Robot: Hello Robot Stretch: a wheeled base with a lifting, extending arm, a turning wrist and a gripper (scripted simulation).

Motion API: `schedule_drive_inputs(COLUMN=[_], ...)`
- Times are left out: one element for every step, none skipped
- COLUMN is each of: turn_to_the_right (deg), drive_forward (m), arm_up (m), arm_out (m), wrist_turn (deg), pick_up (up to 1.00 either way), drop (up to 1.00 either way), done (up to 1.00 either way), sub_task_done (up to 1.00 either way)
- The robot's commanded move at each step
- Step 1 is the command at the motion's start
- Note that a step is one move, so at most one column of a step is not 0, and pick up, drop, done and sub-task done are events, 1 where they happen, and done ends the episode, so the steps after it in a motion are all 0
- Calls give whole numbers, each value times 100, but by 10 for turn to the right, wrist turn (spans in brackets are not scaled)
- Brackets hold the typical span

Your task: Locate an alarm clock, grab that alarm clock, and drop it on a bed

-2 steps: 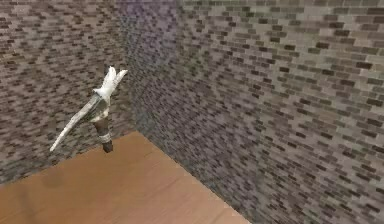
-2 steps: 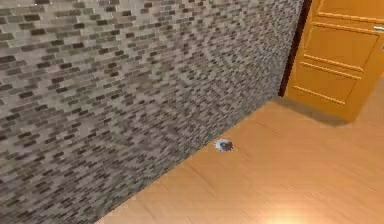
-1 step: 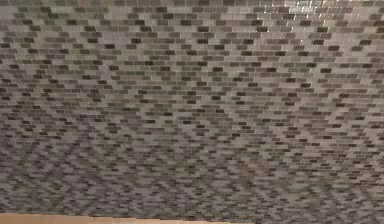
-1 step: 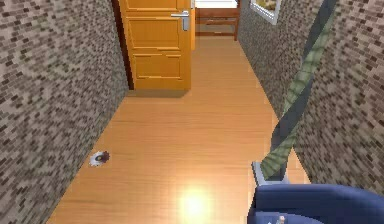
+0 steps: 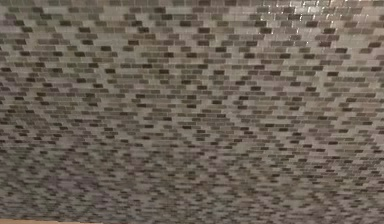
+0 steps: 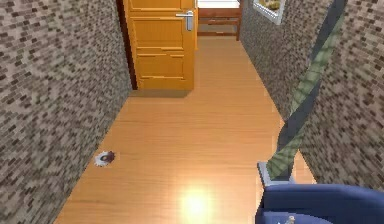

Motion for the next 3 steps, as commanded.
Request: schedule_drive_inputs(turn_to_the_right=[-450,-450,-30], drive_forward=[0,0,0], arm_up=[0,0,0], arm_out=[0,0,0], wrist_turn=[0,0,0], pick_up=[0,0,0], drop=[0,0,0], done=[0,0,0], sub_task_done=[0,0,0])
